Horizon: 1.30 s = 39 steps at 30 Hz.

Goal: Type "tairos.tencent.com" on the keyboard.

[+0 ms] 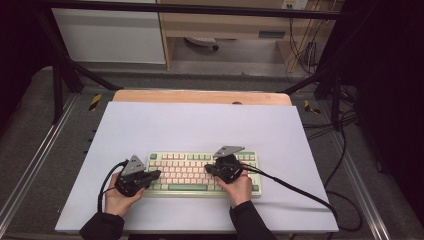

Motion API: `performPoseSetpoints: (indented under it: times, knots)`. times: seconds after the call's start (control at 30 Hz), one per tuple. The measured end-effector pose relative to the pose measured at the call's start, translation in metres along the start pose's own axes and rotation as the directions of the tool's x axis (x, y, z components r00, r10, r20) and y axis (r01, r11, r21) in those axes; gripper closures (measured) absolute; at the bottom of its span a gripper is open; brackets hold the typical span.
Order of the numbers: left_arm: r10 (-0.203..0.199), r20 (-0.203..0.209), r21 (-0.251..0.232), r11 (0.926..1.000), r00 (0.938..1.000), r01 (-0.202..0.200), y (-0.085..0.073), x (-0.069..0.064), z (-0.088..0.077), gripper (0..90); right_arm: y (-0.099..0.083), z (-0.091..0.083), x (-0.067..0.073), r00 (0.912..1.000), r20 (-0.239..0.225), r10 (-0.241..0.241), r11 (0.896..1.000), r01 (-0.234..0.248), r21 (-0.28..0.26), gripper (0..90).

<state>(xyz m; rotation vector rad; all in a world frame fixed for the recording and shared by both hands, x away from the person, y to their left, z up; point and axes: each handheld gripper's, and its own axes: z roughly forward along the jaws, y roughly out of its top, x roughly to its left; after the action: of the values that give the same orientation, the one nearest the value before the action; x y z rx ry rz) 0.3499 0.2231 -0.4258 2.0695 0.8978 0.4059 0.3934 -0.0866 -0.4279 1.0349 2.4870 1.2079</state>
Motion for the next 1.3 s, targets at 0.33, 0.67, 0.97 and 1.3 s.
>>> performPoseSetpoints:
  times: [0.33,0.67,0.97,1.3]
  knots:
    - [0.003,-0.001,0.004,1.0,1.0,-0.003,0.0,0.0,0.001,89.7,-0.001,0.001,0.0,1.0,0.001,-0.003,1.0,0.003,0.005,90.0]
    - [0.002,0.0,-0.001,1.0,1.0,-0.002,0.0,0.0,0.0,89.7,0.001,-0.006,0.002,1.0,-0.008,-0.005,1.0,0.005,-0.009,90.0]
    - [0.002,0.002,-0.007,1.0,1.0,-0.002,0.001,-0.001,-0.002,89.7,0.004,-0.021,0.004,0.9998,-0.011,-0.018,1.0,0.018,-0.018,90.0]
    - [0.006,0.001,-0.01,0.9999,1.0,-0.006,0.002,-0.002,-0.002,89.7,-0.002,-0.036,0.001,0.9997,-0.02,-0.017,1.0,0.016,-0.012,90.0]
